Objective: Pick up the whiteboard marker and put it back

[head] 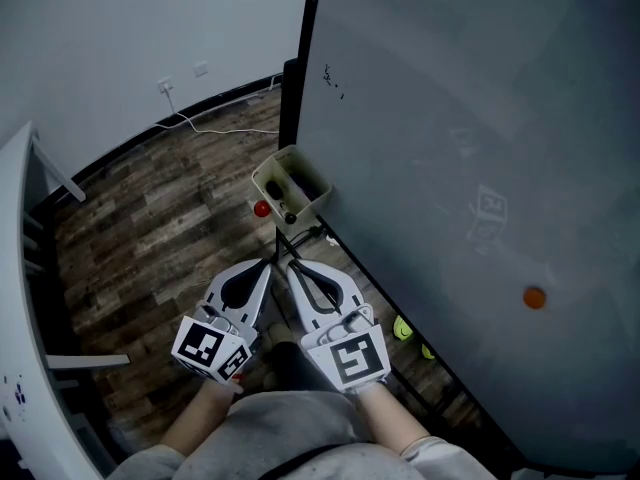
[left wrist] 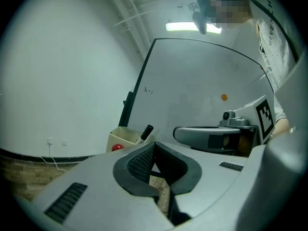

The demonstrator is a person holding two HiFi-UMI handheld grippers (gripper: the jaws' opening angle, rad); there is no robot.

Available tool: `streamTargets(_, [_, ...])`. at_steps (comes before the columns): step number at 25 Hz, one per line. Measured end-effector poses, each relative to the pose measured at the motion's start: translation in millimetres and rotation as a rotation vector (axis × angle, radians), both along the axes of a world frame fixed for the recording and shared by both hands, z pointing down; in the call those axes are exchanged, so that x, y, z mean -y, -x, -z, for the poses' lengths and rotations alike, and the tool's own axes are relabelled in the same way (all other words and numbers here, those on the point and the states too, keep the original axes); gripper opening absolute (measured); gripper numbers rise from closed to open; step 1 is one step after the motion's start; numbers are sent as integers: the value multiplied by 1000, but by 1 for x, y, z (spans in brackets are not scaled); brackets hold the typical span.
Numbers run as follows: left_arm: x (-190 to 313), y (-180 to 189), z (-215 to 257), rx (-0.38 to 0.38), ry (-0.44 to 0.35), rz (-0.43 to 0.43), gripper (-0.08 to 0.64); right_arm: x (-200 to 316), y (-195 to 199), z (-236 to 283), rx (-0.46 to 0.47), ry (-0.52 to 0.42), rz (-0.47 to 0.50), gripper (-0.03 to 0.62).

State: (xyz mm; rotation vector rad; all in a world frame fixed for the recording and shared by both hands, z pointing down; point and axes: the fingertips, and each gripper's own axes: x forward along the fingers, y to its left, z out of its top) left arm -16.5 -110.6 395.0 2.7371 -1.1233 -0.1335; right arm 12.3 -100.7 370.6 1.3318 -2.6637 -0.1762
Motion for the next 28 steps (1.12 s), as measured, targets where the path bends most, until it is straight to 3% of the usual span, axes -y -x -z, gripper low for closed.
streamTargets(28, [-79, 13, 12, -6, -35, -9, 15, -76, 13, 10, 42, -21, -19, 20])
